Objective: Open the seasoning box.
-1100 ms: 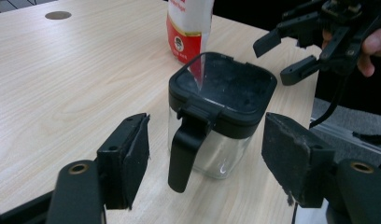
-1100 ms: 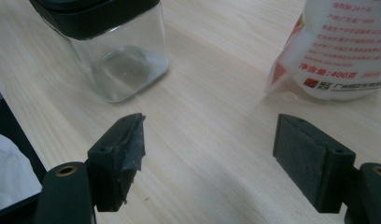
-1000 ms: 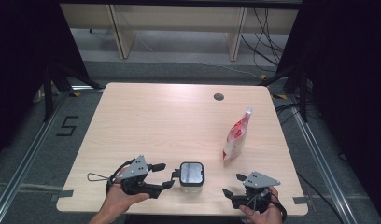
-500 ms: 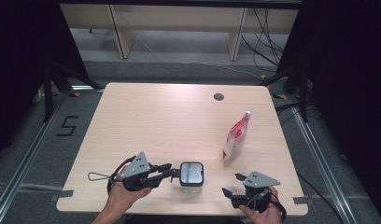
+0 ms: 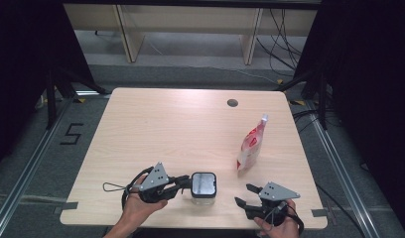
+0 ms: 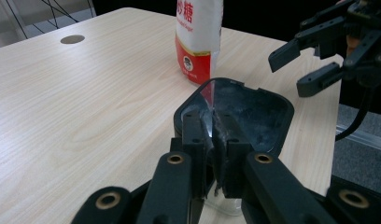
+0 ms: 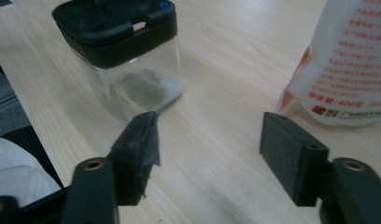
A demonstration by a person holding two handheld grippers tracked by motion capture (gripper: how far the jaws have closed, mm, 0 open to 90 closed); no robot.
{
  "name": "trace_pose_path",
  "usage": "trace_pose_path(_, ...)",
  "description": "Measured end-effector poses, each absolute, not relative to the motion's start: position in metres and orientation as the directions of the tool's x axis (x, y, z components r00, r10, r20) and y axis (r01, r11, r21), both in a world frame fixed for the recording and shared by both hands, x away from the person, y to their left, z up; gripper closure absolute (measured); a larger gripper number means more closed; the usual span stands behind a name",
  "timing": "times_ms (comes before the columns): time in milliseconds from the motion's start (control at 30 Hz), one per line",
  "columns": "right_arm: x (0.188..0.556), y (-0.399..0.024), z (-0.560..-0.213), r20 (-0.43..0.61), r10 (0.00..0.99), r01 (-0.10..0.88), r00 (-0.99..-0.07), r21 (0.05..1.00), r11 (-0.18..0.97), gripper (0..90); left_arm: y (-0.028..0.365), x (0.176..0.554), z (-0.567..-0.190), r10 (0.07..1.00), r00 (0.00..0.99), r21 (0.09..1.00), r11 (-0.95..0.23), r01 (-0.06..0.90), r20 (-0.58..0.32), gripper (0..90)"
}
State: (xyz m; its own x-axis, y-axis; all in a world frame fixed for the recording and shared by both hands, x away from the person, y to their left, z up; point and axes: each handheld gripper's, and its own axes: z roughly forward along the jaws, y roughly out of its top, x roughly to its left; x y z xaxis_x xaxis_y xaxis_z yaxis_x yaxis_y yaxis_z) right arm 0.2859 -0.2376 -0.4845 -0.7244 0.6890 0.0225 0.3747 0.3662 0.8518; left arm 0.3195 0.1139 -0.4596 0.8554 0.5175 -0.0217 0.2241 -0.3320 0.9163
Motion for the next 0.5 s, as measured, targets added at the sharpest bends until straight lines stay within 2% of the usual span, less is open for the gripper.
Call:
trace_pose_path(33,0.2861,-0.2365,-0.4843,0.022,0.678,0.362,-0.734,0.858,0.364,46.0,0.1139,0.3197,-0.4611,0.522,0.853,0.914,-0.34,0.223,-0.014,83.0)
trace_pose_path(67,0.283,-0.2352,-0.4828,0.048,0.691,0.391,-0.722,0.852,0.349,48.1,0.1139,0.3197,-0.4611,0.522,0.853,0.914,-0.34,0.223,-0.014,82.9)
trace_pose_path(100,0.2853,-0.2359,-0.4825,0.009,0.679,0.349,-0.734,0.862,0.367,49.8,0.1137,0.3201,-0.4629,0.525,0.851,0.917,-0.331,0.225,-0.02,83.0)
trace_pose_path(333,0.2847,-0.2326,-0.4796,0.023,0.662,0.343,-0.749,0.868,0.358,62.3,0.1144,0.3198,-0.4641,0.534,0.845,0.917,-0.32,0.236,-0.031,82.2)
trace_pose_path(500,0.2847,-0.23,-0.4778,0.014,0.655,0.326,-0.756,0.875,0.357,65.5,0.1154,0.3202,-0.4643,0.529,0.848,0.917,-0.328,0.228,-0.022,81.8)
